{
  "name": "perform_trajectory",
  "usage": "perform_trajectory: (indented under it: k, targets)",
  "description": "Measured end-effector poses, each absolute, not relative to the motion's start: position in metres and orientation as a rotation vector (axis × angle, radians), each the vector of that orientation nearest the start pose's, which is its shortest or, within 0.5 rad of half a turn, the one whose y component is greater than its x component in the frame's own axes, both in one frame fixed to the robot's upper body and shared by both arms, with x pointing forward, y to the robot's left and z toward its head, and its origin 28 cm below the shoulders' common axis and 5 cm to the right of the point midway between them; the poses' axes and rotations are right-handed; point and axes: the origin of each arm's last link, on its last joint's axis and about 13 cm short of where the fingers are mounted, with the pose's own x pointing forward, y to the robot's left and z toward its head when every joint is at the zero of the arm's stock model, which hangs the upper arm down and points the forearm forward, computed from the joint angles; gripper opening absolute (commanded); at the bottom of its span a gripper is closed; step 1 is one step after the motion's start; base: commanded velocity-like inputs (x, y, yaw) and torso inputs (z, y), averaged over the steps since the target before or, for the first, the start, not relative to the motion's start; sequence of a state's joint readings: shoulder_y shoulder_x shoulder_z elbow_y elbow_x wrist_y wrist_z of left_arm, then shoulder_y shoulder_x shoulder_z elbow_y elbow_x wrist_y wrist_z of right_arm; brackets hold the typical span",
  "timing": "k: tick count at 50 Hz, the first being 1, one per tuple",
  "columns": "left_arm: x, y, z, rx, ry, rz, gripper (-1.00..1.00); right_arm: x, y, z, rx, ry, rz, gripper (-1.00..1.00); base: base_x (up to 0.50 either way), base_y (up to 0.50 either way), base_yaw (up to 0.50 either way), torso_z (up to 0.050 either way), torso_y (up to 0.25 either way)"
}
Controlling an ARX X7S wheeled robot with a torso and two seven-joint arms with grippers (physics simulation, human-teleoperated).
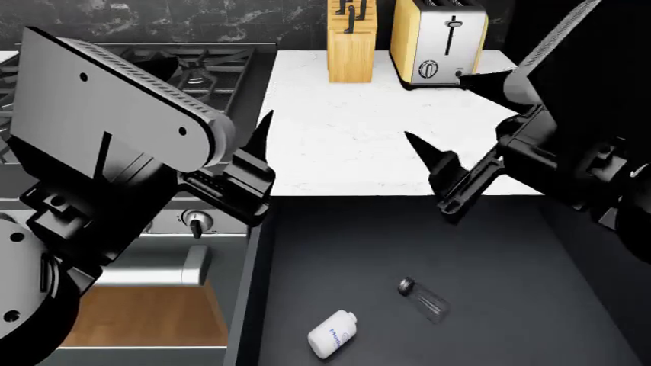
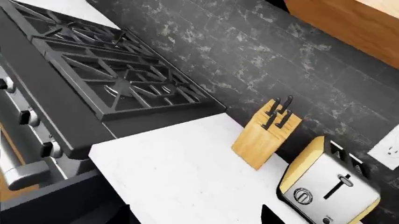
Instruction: Pick and place the shaker into the drawer. Then close the cabinet.
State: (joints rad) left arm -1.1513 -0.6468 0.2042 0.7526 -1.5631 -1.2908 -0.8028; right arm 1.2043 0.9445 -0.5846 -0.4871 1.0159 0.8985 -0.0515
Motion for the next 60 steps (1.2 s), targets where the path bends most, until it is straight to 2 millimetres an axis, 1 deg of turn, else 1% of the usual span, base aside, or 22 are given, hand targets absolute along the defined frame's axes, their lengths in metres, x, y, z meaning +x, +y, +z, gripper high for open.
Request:
perform_trajectory:
  k: [3,6,8,13,19,29,42,60]
  targets:
    - [0.195,0.219,0.3,0.344,-0.198,-0.366,1.0,0.246,-0.171,0.314,-0.449,-0.137,0.538,1.0,0.0,0.0,0.0,0.0,0.0]
    - [0.195,0.219,0.3,0.341,-0.2,-0.367,1.0,0.24,-0.17,0.32,-0.388,-0.196,0.482,1.0,0.0,0.0,0.0,0.0,0.0]
    - [0.195,0.218,0.3,0.337,-0.201,-0.368,1.0,0.236,-0.169,0.321,-0.35,-0.228,0.443,1.0,0.0,0.08,0.0,0.0,0.0]
    - [0.194,0.217,0.3,0.325,-0.205,-0.373,1.0,0.229,-0.166,0.321,-0.272,-0.285,0.351,1.0,0.0,0.5,0.0,0.0,0.0]
    - [0.192,0.217,0.3,0.316,-0.208,-0.373,1.0,0.222,-0.163,0.32,-0.223,-0.327,0.273,1.0,0.0,0.5,0.0,0.0,0.0]
    - [0.19,0.216,0.299,0.307,-0.207,-0.377,1.0,0.214,-0.16,0.319,-0.186,-0.367,0.194,1.0,0.0,0.5,0.0,0.0,0.0]
    - [0.19,0.216,0.297,0.294,-0.208,-0.376,1.0,0.21,-0.158,0.316,-0.175,-0.379,0.158,1.0,-0.02,0.5,0.0,0.0,0.0]
    - [0.192,0.215,0.296,0.287,-0.21,-0.381,1.0,0.209,-0.155,0.315,-0.201,-0.393,0.13,1.0,-0.27,0.5,0.0,0.0,0.0]
